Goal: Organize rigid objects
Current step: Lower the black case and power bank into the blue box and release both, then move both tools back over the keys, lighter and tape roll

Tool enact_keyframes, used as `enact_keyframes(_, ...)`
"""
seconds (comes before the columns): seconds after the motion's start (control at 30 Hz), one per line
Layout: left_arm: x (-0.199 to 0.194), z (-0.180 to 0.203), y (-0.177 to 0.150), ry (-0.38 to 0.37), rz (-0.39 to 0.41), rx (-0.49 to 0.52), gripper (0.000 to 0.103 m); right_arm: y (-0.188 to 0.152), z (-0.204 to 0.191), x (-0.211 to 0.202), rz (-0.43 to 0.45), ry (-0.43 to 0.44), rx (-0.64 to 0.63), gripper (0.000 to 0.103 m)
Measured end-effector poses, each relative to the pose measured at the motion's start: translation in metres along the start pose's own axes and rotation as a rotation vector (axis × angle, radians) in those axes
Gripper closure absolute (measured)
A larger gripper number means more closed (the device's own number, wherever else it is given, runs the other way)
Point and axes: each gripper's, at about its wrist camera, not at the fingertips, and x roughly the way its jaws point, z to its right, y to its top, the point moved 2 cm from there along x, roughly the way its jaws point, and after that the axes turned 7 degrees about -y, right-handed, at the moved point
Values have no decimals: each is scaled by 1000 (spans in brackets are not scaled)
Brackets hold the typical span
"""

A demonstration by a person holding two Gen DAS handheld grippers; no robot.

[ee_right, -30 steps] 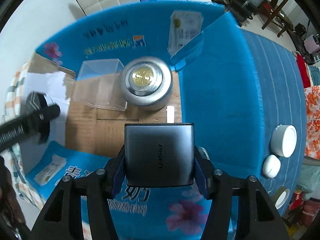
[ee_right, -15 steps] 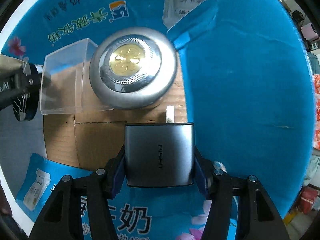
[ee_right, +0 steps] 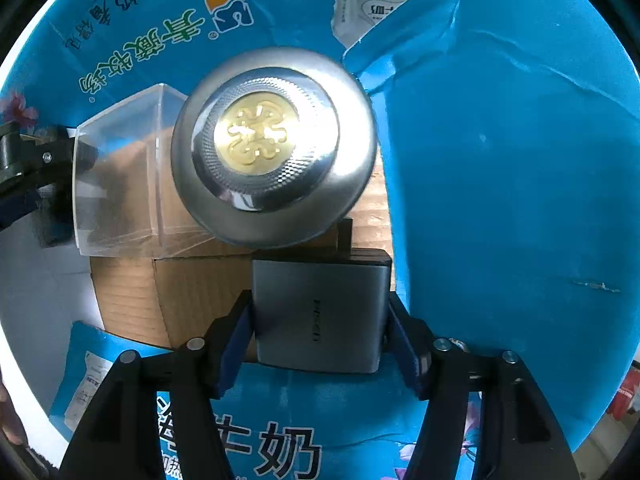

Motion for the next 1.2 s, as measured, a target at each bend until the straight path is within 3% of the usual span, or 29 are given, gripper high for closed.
enact_keyframes(0.13, 1, 2, 1, 4, 0, 6, 26, 2, -5, -5, 16, 3, -19, 20)
enact_keyframes(0.3, 1, 5, -2, 28, 0, 12, 23, 1, -4, -12, 36, -9, -25, 16)
enact_keyframes(0.4, -6, 7, -9, 57, 18, 17, 14, -5, -2, -22, 53, -8, -25, 13)
enact_keyframes(0.47, -13, 4, -14, 71, 42, 8, 0, -9, 0, -29, 66, -5, -28, 12)
enact_keyframes(0.57, -23, -2, -28, 13, 52, -21, 0, -15, 2, -42, 86, 4, -43, 12)
enact_keyframes(0.83, -69, 7, -73, 10, 138, 14, 0, -34, 6, -96, 193, -6, -83, 12)
enact_keyframes(1.2, -145, 24, -127, 19, 279, 58, 0, -114, 24, -169, 332, 49, -101, 12)
